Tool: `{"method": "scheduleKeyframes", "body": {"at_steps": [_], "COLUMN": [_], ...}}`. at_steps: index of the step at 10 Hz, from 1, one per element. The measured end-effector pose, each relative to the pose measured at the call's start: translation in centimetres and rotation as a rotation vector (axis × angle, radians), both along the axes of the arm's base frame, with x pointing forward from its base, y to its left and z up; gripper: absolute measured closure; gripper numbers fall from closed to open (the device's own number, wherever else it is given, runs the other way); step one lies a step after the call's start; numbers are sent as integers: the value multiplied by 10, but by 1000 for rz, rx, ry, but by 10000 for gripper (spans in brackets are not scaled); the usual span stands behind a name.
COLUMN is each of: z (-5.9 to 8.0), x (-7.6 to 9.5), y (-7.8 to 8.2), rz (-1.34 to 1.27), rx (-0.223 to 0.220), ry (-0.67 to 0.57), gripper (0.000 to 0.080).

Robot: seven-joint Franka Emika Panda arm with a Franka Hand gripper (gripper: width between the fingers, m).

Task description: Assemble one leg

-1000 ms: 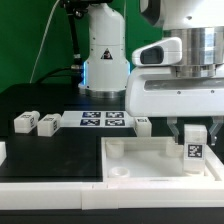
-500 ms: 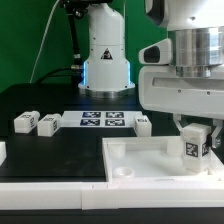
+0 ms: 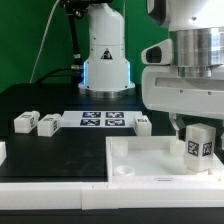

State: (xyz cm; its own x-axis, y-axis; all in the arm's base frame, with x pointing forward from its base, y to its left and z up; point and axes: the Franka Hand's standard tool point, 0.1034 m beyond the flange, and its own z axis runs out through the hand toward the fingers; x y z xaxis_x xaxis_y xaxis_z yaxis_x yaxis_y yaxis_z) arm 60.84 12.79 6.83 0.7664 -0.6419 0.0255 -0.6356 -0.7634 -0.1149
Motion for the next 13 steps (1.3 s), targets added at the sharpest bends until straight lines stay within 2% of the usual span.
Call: {"method": "scheduleKeyframes", "body": {"at_steps": [1, 3, 6, 9, 11, 12, 13], "z": [0, 1, 1, 1, 1, 1, 1], "x": [0, 1, 1, 2, 2, 2, 2], "y": [2, 2, 0, -4, -4, -4, -4], "rz": [189, 413, 796, 1065, 1087, 1087, 1087], "rx": [-33, -64, -110, -145, -147, -147, -147], "ry": [-13, -28, -49, -64, -65, -65, -65], "gripper": [173, 153, 151, 151, 151, 263, 452]}}
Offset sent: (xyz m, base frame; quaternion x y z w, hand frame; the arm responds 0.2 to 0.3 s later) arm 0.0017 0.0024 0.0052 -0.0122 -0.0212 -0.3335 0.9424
